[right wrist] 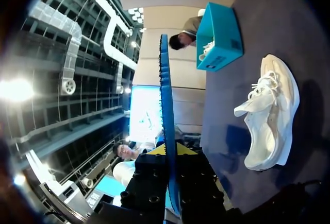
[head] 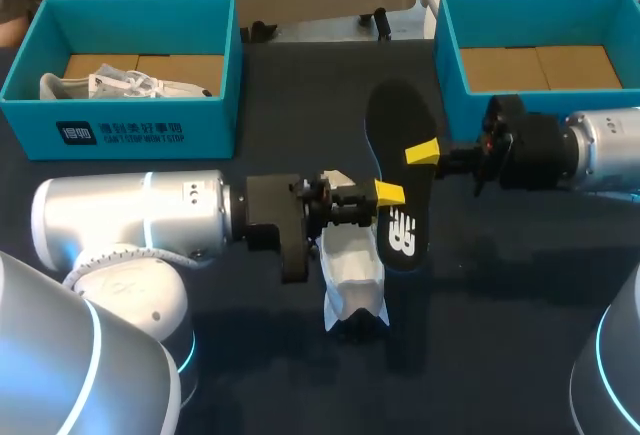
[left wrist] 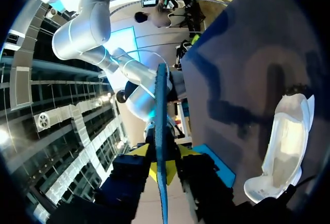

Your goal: Take the shoe out of the shoebox, open the shoe tongue, remove and reinsert the insole, then place the shoe into the shoebox

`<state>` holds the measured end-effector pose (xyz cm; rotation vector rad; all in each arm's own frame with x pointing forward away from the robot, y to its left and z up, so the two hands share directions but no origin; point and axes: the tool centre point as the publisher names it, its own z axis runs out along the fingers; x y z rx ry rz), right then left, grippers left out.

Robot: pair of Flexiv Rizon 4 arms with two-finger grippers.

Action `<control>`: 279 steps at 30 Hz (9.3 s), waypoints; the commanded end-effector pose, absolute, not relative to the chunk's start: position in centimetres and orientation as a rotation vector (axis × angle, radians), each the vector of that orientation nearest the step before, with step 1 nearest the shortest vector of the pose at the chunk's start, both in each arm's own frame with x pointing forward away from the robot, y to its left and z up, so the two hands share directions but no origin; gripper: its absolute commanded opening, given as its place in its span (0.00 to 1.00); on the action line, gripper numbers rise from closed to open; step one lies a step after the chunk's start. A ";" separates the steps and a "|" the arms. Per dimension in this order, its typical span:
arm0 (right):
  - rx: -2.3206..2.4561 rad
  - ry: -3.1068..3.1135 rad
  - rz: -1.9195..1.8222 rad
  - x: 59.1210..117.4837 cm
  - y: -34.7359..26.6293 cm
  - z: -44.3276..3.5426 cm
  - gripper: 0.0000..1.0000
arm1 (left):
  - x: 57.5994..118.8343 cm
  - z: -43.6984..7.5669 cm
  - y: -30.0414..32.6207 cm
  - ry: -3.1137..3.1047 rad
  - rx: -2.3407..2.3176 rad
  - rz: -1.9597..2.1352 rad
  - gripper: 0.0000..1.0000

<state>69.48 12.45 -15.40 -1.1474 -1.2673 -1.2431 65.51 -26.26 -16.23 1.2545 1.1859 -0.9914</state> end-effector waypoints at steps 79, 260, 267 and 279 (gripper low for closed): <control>-1.180 -1.182 -1.233 69.4 11.9 -18.8 0.00 | 66.7 -8.7 -20.2 1.798 1.665 -0.394 1.00; -1.177 -1.212 -1.205 69.9 10.9 -17.9 0.00 | 72.8 -15.5 -21.0 1.472 1.199 -0.989 1.00; -1.171 -1.211 -1.205 69.6 11.1 -17.5 0.00 | 73.2 -16.3 -21.2 1.396 1.100 -1.033 1.00; -1.176 -1.195 -1.184 68.7 12.3 -16.8 0.00 | 73.7 -16.9 -21.8 1.289 1.072 -1.036 1.00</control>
